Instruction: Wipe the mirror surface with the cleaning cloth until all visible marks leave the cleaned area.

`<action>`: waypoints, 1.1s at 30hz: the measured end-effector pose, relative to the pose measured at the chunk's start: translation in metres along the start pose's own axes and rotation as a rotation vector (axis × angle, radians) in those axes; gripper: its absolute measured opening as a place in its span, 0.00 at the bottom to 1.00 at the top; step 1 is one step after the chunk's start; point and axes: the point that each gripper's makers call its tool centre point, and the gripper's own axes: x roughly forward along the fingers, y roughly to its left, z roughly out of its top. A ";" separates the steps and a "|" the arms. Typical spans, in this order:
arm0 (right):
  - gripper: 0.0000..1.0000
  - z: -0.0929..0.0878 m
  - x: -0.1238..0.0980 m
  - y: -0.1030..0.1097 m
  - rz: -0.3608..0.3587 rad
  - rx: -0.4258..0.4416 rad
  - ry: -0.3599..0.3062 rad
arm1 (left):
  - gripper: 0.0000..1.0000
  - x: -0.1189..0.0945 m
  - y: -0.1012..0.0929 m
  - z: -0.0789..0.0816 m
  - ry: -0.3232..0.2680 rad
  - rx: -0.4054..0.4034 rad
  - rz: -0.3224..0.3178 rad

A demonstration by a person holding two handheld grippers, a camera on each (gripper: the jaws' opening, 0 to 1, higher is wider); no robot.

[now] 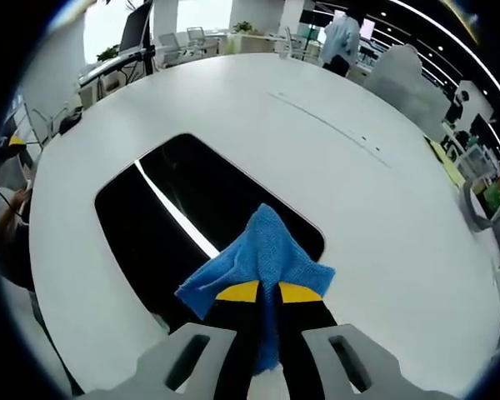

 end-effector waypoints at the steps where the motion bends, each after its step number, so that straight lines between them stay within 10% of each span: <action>1: 0.02 0.000 -0.001 0.000 0.000 -0.001 0.002 | 0.99 0.000 0.000 0.000 0.002 0.001 0.000; 33: 0.01 -0.008 -0.015 0.016 -0.015 0.043 -0.023 | 0.99 0.007 -0.006 0.004 0.002 0.018 -0.027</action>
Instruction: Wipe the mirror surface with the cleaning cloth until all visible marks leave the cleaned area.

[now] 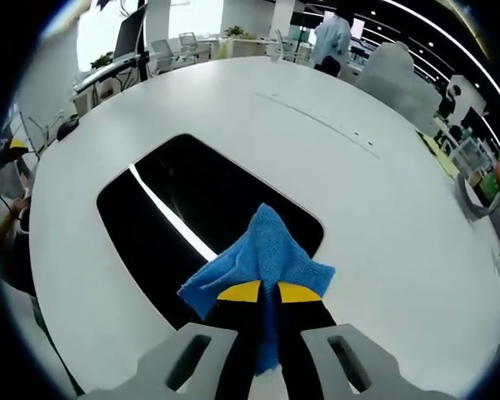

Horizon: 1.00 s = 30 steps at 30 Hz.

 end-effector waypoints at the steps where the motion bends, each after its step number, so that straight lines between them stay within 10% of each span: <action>1: 0.01 0.000 0.000 0.000 0.000 0.000 0.000 | 0.99 0.000 0.000 0.000 0.000 0.000 -0.001; 30: 0.01 -0.005 -0.004 0.009 0.012 0.032 -0.027 | 0.99 0.004 0.007 0.004 -0.003 0.013 -0.018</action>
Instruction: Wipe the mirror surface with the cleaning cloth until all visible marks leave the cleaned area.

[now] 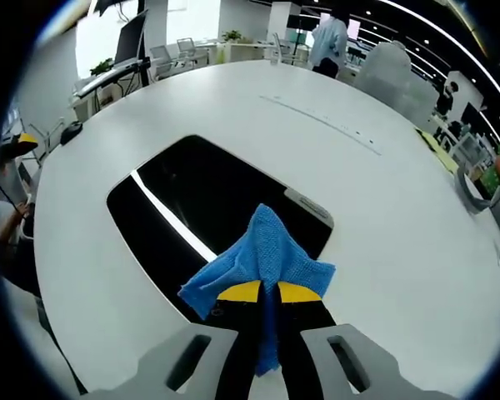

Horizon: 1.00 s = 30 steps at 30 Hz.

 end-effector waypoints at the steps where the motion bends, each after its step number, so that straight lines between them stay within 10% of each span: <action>1: 0.01 0.000 0.000 0.000 0.001 0.003 -0.003 | 0.99 0.000 0.000 0.000 0.001 0.000 0.000; 30: 0.01 -0.007 -0.007 0.012 0.014 0.044 -0.044 | 0.99 0.004 0.003 -0.001 -0.001 0.004 -0.013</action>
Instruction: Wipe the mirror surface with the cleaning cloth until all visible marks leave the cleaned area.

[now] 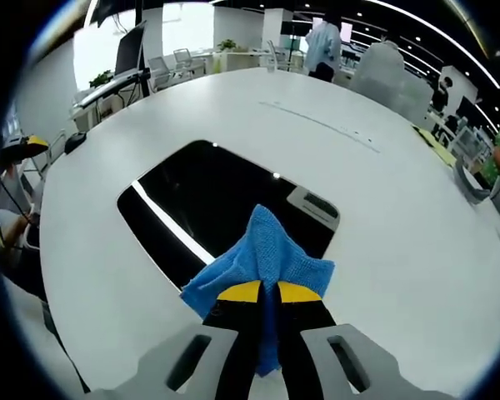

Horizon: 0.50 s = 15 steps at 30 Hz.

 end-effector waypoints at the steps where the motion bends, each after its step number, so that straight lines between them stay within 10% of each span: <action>1: 0.01 0.000 0.000 0.000 0.000 0.001 0.000 | 0.99 0.000 0.000 0.000 0.000 0.001 -0.001; 15: 0.01 -0.001 -0.002 0.008 0.003 0.046 -0.005 | 0.99 0.000 0.000 -0.003 0.004 0.006 -0.011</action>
